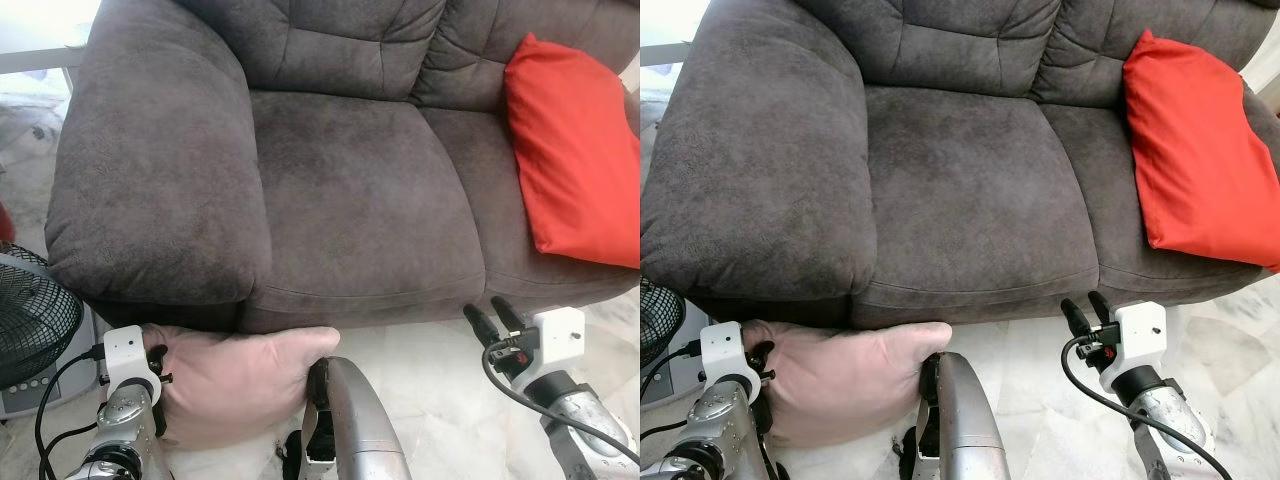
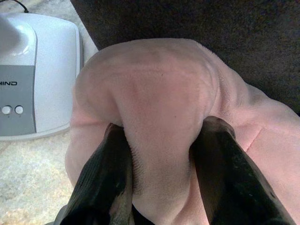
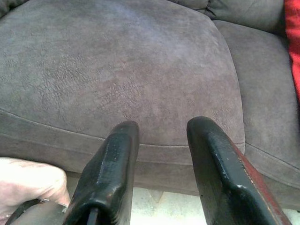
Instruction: Move the pillow to the sofa from floor
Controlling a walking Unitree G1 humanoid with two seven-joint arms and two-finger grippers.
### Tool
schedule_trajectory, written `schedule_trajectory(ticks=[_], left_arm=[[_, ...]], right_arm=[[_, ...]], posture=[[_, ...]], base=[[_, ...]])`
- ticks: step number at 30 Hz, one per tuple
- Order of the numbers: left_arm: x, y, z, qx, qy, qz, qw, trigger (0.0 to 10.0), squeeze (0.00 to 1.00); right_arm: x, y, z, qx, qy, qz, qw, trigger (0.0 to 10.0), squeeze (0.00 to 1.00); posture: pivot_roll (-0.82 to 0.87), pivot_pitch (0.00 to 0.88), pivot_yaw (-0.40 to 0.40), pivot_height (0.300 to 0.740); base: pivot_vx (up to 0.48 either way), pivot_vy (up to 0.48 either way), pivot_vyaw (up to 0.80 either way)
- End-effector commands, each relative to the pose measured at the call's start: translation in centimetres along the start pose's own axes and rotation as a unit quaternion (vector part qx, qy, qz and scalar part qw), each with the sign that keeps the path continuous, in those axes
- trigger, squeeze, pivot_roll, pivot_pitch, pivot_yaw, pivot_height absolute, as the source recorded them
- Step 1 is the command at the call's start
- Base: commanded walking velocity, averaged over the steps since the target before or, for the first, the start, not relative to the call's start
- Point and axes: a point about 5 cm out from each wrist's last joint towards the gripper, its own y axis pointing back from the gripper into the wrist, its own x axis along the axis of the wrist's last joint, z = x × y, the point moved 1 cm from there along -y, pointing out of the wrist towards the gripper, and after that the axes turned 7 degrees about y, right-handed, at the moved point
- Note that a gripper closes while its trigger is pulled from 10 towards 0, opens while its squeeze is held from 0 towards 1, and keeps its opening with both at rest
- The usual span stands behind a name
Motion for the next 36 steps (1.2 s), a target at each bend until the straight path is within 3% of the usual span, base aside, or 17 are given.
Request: schedule_trajectory(ticks=[1, 13, 14, 15, 24, 25, 33, 34, 36], left_arm=[[-0.9, 0.3, 0.0, 0.003, -0.004, -0.010, 1.000, 0.0, 0.00], [-0.8, 0.4, 0.3, 0.001, 0.000, 0.004, 1.000, 0.0, 0.00], [-0.8, 0.5, 0.3, 0.003, 0.001, 0.007, 1.000, 1.3, 0.00], [-0.7, 0.5, 0.4, 0.002, 0.007, 0.014, 1.000, 10.0, 0.00], [-0.8, 0.7, 0.6, -0.001, 0.015, 0.025, 1.000, 10.0, 0.00], [-0.8, 0.7, 0.6, -0.004, 0.018, 0.027, 0.999, 0.0, 0.00], [-0.9, 0.7, 0.6, -0.003, 0.004, 0.022, 1.000, 0.0, 0.00], [-1.0, 0.7, 0.6, 0.002, 0.004, 0.021, 1.000, 10.0, 0.00], [-1.2, 0.9, 0.6, 0.008, 0.004, 0.025, 1.000, 10.0, 0.00]], right_arm=[[-0.7, 0.5, 0.5, -0.008, 0.001, -0.014, 1.000, 10.0, 0.00], [-1.3, 0.0, 0.0, -0.003, -0.005, -0.013, 1.000, 10.0, 0.00], [-1.3, -0.1, 0.0, -0.003, -0.006, -0.012, 1.000, 10.0, 0.00], [-1.2, -0.2, -0.2, -0.003, -0.006, -0.011, 1.000, 10.0, 0.00], [-1.0, -0.4, -0.8, -0.001, -0.011, -0.007, 1.000, 10.0, 0.00], [-0.9, -0.4, -0.9, 0.000, -0.011, -0.006, 1.000, 10.0, 0.00], [-0.8, -0.4, -1.0, -0.002, -0.013, -0.005, 1.000, 10.0, 0.00], [-0.8, -0.4, -1.1, -0.002, -0.014, -0.005, 1.000, 10.0, 0.00], [-0.8, -0.4, -1.3, -0.002, -0.016, -0.004, 1.000, 10.0, 0.00]], posture=[[-0.13, 0.205, -0.300, 0.540], [-0.11, 0.185, -0.284, 0.540], [-0.11, 0.185, -0.284, 0.540], [-0.11, 0.185, -0.281, 0.540], [-0.10, 0.188, -0.275, 0.540], [-0.10, 0.190, -0.272, 0.540], [-0.09, 0.192, -0.264, 0.540], [-0.09, 0.193, -0.262, 0.540], [-0.09, 0.194, -0.260, 0.540]], base=[[0.000, 0.000, 0.00], [0.000, 0.000, 0.00], [0.000, 0.000, 0.00], [0.000, 0.000, 0.00], [0.000, 0.000, 0.00], [0.000, 0.000, 0.00], [0.000, 0.000, 0.00], [0.000, 0.000, 0.00], [0.000, 0.000, 0.00]])
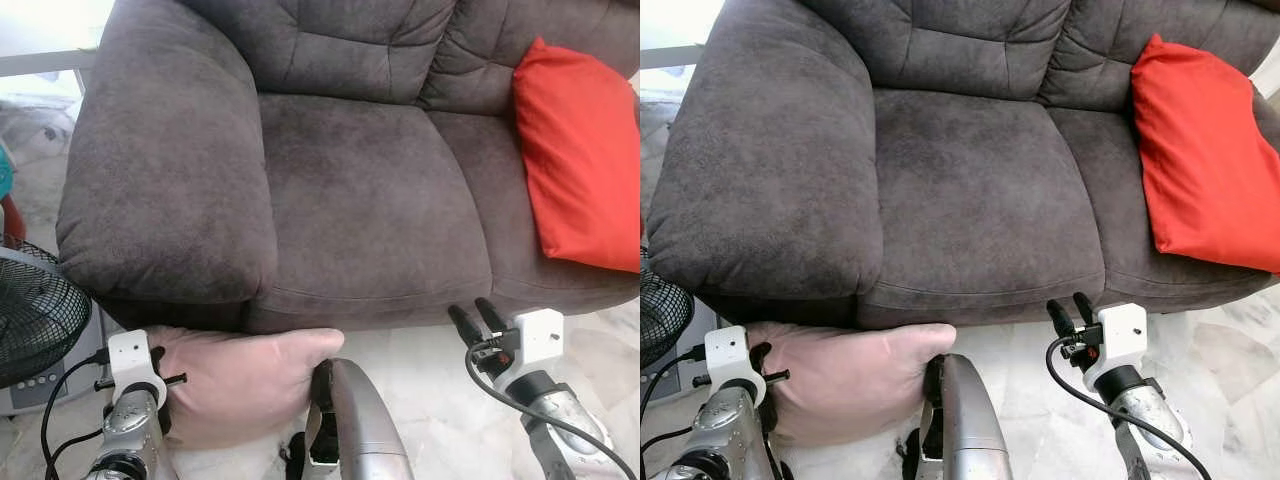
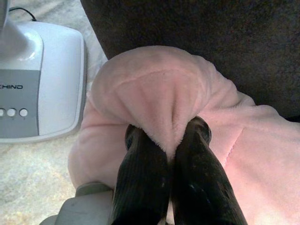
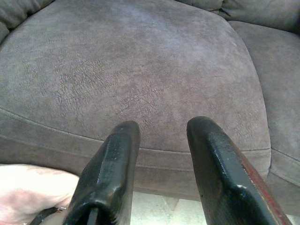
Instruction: Move the pillow to the sofa from floor
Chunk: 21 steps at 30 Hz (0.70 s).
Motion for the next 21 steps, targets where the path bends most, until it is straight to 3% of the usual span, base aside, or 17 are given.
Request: schedule_trajectory(ticks=[1, 5, 21], left_arm=[[-0.4, 0.4, 0.3, 0.004, -0.001, 0.012, 1.000, 10.0, 0.00], [-0.4, 0.6, 0.8, -0.006, -0.003, 0.021, 1.000, 10.0, 0.00], [-0.6, 0.8, 1.5, -0.025, -0.003, 0.026, 0.999, 10.0, 0.00]], right_arm=[[-0.3, 0.6, 0.3, -0.010, 0.001, -0.011, 1.000, 10.0, 0.00], [-0.5, 0.5, 0.3, -0.010, -0.002, -0.013, 1.000, 10.0, 0.00], [-2.1, -0.6, -1.3, -0.015, -0.027, -0.017, 0.999, 10.0, 0.00]], posture=[[-0.09, 0.195, -0.260, 0.540], [-0.08, 0.199, -0.256, 0.540], [-0.03, 0.185, -0.194, 0.540]], base=[[0.000, 0.000, 0.00], [0.000, 0.000, 0.00], [-0.291, 0.000, 0.00]])
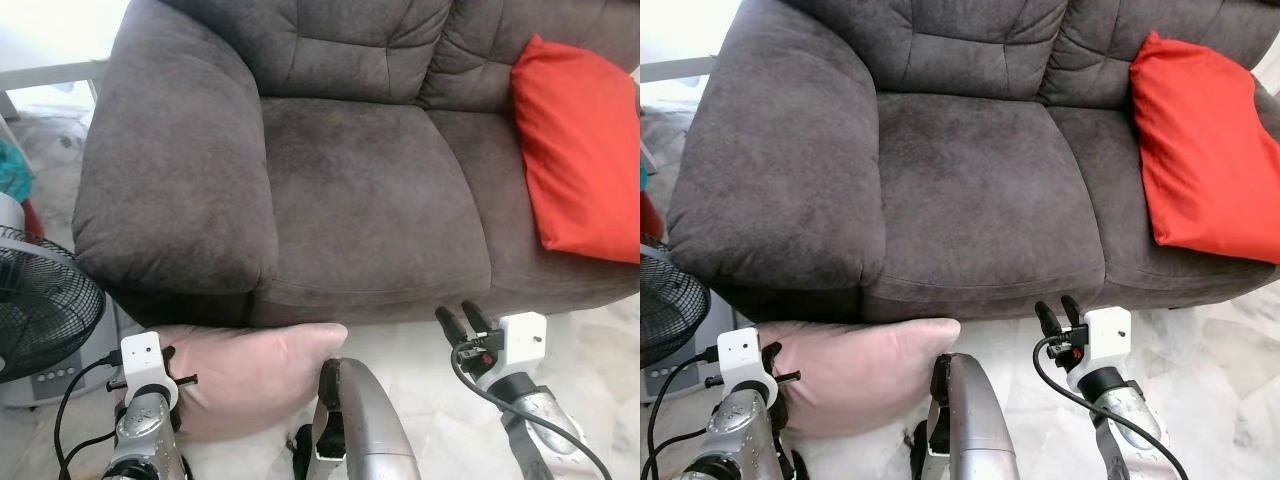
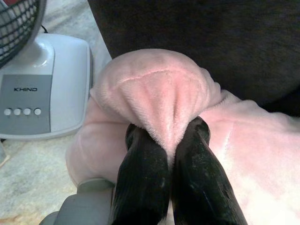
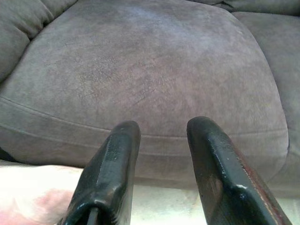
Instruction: Move the pillow to the sofa from floor
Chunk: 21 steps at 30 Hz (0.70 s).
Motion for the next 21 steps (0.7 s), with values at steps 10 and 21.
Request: schedule_trajectory(ticks=[10, 21], left_arm=[[1.2, -0.3, 1.2, -0.026, -0.005, 0.029, 0.999, 10.0, 0.00], [2.4, -0.6, 1.7, -0.044, -0.007, 0.051, 0.998, 10.0, 0.00]], right_arm=[[-1.9, -1.0, -0.3, -0.021, -0.012, -0.014, 1.000, 10.0, 0.00], [-3.1, -2.4, -0.9, -0.031, -0.023, -0.016, 0.999, 10.0, 0.00]], posture=[[0.02, 0.141, -0.142, 0.540], [0.05, 0.085, -0.095, 0.540]], base=[[-0.309, 0.000, 0.00], [-0.313, 0.000, 0.00]])
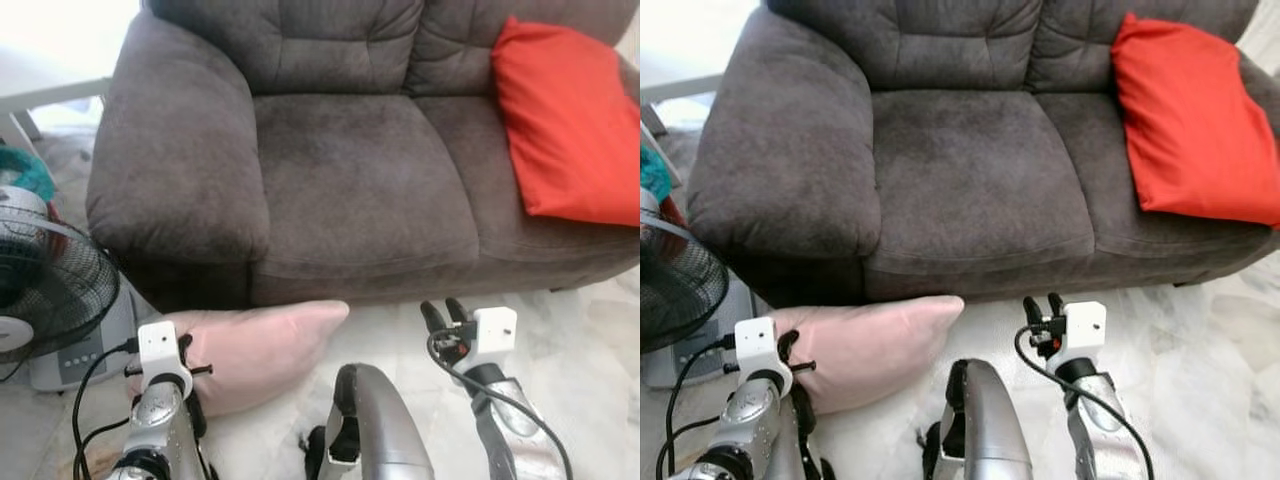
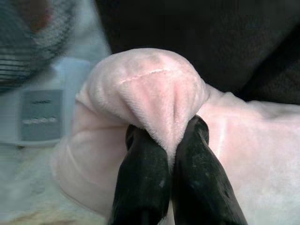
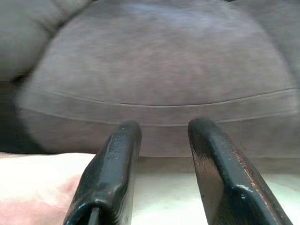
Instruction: Move the pillow to the sofa from floor
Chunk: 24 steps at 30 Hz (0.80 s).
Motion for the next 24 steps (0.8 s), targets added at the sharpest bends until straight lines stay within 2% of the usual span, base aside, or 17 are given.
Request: schedule_trajectory(ticks=[1, 8, 14, 17, 24], left_arm=[[1.3, -0.2, -0.3, -0.003, -0.007, 0.036, 0.999, 10.0, 0.00], [2.7, -0.6, 0.4, -0.023, -0.022, 0.062, 0.998, 10.0, 0.00], [3.8, -0.8, 1.0, -0.040, -0.031, 0.080, 0.995, 10.0, 0.00], [4.7, -0.6, 2.0, -0.074, -0.045, 0.112, 0.990, 10.0, 0.00], [5.4, 0.0, 3.3, -0.103, -0.059, 0.142, 0.983, 10.0, 0.00]], right_arm=[[-0.5, 0.0, 0.5, -0.010, 0.002, -0.007, 1.000, 10.0, 0.00], [-1.0, -0.5, 0.4, -0.018, 0.001, -0.009, 1.000, 10.0, 0.00], [-1.2, -0.7, 0.3, -0.023, 0.001, -0.008, 1.000, 10.0, 0.00], [-0.9, -0.7, 0.4, -0.029, 0.003, 0.002, 1.000, 10.0, 0.00], [-0.7, -0.6, 0.3, -0.032, 0.006, 0.009, 0.999, 10.0, 0.00]], posture=[[0.05, 0.085, -0.095, 0.540], [0.07, 0.055, -0.071, 0.540], [0.07, 0.023, -0.055, 0.540], [0.06, 0.000, -0.047, 0.540], [0.07, 0.000, -0.049, 0.540]], base=[[-0.311, 0.000, 0.00], [-0.310, 0.000, 0.00], [0.000, 0.000, 0.00], [0.000, 0.000, 0.00], [0.000, 0.000, 0.00]])
